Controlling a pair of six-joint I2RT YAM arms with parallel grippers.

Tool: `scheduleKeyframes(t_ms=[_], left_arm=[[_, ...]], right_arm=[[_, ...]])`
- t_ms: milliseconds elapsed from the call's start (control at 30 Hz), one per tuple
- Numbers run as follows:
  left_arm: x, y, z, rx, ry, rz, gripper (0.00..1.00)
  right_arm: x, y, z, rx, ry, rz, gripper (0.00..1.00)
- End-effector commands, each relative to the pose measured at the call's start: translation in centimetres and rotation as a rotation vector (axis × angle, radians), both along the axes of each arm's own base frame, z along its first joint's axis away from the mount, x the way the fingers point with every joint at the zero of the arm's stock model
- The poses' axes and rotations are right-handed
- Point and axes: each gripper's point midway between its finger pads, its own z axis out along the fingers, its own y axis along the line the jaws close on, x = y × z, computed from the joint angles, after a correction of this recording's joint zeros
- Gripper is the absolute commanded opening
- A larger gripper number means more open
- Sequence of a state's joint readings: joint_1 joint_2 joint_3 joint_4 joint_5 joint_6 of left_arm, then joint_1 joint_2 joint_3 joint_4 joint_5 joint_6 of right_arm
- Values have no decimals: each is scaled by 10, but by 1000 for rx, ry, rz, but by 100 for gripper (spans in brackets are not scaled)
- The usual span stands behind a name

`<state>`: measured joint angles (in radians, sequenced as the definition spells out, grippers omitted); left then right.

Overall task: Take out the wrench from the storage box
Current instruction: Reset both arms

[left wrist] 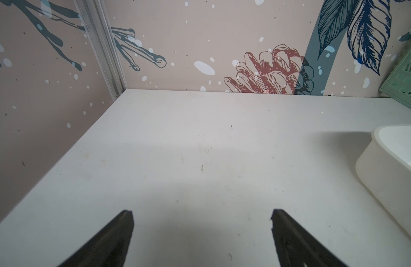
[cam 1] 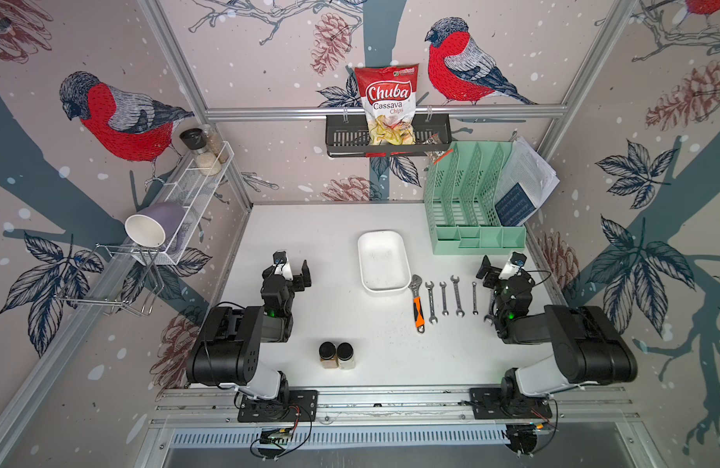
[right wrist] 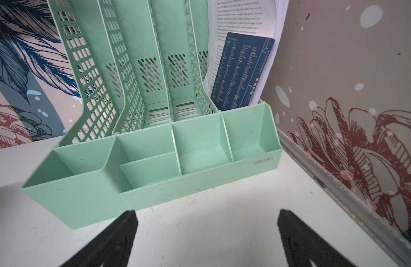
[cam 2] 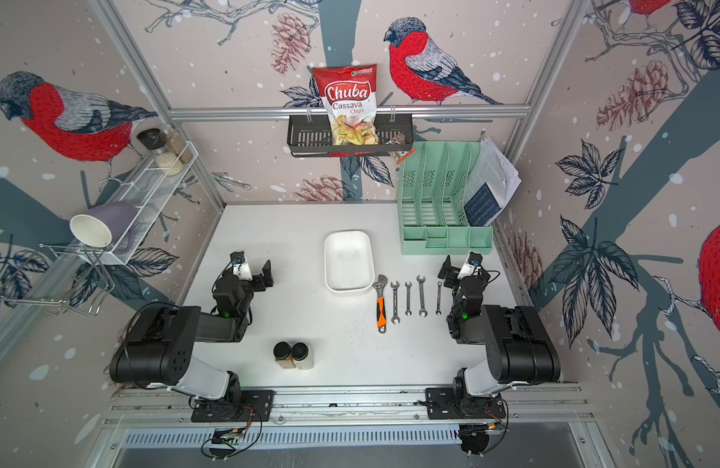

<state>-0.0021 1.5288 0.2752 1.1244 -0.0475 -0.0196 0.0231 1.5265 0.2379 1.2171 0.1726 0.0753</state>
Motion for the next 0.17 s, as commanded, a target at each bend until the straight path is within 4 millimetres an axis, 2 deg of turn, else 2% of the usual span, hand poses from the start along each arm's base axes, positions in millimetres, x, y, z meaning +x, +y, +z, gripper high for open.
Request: scheduleKeyframes(t_ms=[0,133], left_arm=[[3,2,10,-2,-37,10,97],[1,2,11,-3,-45,7,97]], right_arm=[[3,8,0,-3,7,59,100],[-1,7,4,1,-10,60,100]])
